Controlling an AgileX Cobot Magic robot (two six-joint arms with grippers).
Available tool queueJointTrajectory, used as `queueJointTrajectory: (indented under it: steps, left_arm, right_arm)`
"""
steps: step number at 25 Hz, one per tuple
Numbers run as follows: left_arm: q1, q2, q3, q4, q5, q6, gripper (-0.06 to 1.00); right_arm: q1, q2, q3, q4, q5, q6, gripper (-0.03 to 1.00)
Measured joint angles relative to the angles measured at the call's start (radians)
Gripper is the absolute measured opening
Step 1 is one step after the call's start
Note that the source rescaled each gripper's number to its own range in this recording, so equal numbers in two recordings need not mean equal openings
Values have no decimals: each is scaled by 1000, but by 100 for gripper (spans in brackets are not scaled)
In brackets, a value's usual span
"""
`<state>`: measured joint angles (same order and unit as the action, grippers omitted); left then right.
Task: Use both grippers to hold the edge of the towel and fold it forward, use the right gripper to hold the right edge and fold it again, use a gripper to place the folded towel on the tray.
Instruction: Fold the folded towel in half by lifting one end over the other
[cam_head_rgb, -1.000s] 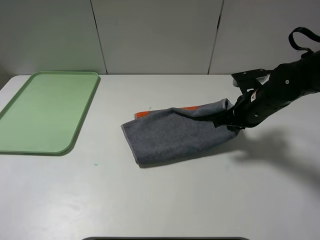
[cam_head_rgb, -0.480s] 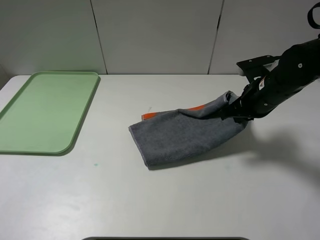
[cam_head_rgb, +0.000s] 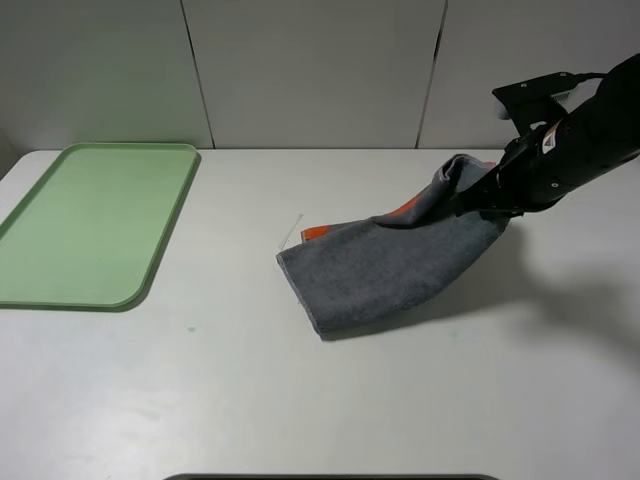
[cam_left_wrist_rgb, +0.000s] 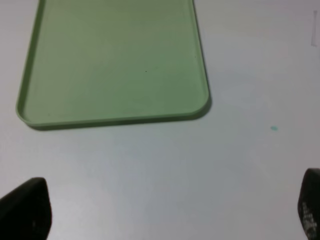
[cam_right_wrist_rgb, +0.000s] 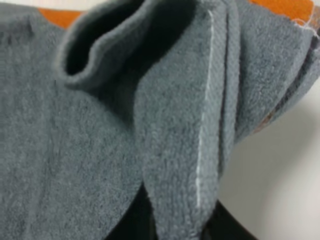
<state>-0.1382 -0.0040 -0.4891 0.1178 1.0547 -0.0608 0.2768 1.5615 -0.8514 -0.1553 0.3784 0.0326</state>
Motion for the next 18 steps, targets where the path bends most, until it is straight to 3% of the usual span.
queueJointTrajectory:
  steps: [8, 18]
  left_arm:
    - [0, 0, 0, 0, 0, 0, 100]
    - [0, 0, 0, 0, 0, 0, 100]
  right_arm:
    - [126, -8, 0, -89, 46, 85, 11]
    - [323, -8, 0, -195, 78, 269, 11]
